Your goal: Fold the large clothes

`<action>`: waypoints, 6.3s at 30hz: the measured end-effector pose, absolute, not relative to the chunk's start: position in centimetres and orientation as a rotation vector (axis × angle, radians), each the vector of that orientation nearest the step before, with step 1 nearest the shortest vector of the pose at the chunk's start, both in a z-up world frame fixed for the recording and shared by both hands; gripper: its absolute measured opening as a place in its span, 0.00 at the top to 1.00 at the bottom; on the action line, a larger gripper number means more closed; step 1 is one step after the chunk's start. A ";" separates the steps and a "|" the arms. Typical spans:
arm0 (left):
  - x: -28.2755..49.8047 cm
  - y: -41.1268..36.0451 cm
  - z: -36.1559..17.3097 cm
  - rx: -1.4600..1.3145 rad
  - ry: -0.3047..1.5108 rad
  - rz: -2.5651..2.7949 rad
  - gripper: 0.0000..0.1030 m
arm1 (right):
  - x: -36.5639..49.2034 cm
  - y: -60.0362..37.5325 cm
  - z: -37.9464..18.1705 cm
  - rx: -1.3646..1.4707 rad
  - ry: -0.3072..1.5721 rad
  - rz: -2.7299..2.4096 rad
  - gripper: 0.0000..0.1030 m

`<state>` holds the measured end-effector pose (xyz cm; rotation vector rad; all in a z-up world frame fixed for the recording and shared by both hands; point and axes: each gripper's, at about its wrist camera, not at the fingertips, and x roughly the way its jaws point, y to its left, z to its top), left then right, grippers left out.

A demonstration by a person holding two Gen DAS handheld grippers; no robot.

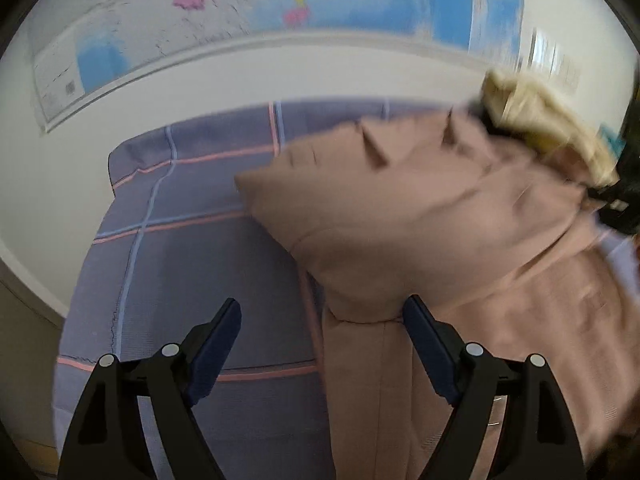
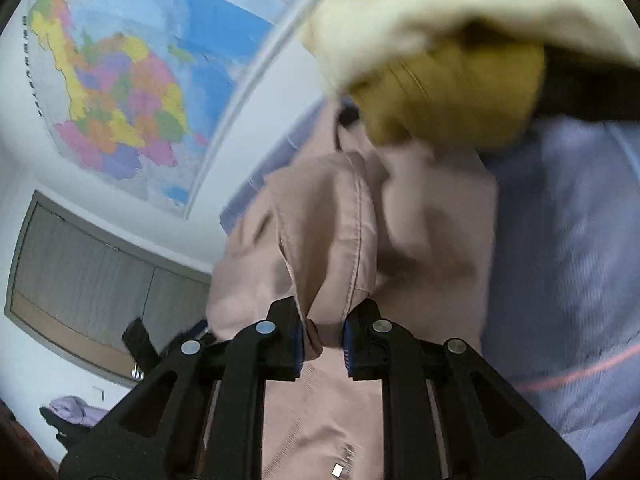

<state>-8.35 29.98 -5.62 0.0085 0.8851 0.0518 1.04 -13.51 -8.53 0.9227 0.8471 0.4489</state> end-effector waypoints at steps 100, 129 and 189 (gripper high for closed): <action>-24.2 24.8 -9.0 -0.382 0.888 -0.251 0.63 | -18.7 -6.3 -9.9 0.711 0.854 0.746 0.84; -27.1 27.7 -2.2 -0.555 0.683 -0.209 0.97 | -21.3 -5.8 -0.4 0.668 0.601 0.870 0.94; -13.9 28.9 5.9 -0.252 0.695 -0.014 0.96 | -5.6 -11.8 3.2 0.841 0.609 0.751 0.94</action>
